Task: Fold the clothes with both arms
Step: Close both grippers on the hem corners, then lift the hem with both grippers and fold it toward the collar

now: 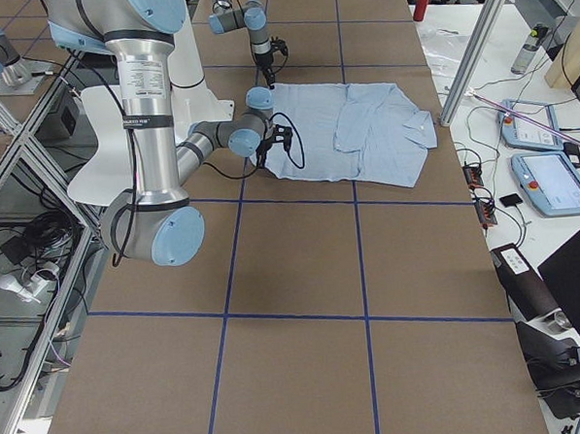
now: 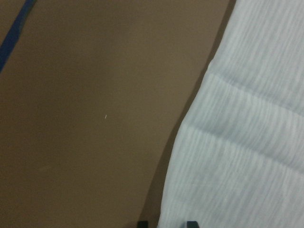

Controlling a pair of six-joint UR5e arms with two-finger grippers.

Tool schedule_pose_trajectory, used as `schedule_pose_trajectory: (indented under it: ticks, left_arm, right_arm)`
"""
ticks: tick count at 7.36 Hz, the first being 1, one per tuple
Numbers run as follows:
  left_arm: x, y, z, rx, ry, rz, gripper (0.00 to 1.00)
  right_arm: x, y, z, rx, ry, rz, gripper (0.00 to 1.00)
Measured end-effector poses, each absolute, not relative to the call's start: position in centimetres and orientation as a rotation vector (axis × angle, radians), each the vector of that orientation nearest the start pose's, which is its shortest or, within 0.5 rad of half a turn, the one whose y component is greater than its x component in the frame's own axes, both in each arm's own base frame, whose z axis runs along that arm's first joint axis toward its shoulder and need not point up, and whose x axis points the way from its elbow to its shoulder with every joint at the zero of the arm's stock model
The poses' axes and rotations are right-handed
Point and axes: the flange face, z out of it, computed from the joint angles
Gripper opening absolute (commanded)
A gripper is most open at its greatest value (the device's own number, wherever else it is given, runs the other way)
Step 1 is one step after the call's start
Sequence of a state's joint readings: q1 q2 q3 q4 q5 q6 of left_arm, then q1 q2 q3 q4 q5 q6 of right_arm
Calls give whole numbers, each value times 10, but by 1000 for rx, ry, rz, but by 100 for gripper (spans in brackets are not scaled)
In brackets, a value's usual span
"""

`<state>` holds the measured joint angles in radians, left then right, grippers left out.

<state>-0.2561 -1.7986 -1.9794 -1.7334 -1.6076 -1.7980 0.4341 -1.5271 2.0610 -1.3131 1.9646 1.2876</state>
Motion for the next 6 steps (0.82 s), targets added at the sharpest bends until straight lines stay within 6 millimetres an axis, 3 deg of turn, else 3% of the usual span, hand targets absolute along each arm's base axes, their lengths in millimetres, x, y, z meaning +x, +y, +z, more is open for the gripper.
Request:
schedule_pose_trajectory:
  ticks: [4, 6]
  left_arm:
    - [499, -268, 340, -21, 810, -447, 0]
    - [485, -276, 325, 1, 842, -429, 0]
  right_arm:
    - [-403, -294, 378, -84, -872, -16, 0]
    - [-399, -300, 374, -86, -884, -11, 0]
